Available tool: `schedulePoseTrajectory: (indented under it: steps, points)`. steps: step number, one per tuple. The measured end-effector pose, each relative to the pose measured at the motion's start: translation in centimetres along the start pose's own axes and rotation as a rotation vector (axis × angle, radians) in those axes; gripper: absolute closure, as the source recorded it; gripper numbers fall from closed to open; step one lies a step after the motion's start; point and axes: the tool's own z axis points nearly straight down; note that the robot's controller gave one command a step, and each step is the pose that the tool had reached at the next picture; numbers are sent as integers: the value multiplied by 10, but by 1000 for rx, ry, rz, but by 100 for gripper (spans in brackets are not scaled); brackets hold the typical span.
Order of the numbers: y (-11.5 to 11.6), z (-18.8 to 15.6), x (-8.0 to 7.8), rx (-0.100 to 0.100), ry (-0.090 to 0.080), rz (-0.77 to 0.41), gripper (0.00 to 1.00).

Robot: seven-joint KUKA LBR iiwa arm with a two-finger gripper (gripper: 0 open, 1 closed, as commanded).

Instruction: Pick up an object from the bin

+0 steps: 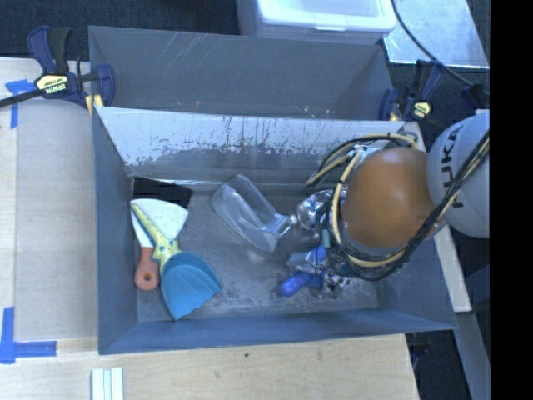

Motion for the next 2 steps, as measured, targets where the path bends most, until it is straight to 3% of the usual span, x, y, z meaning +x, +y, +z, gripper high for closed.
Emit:
schedulePoseTrajectory:
  steps: [2]
  points:
    - [0,-7,0,1,-2,1,100]
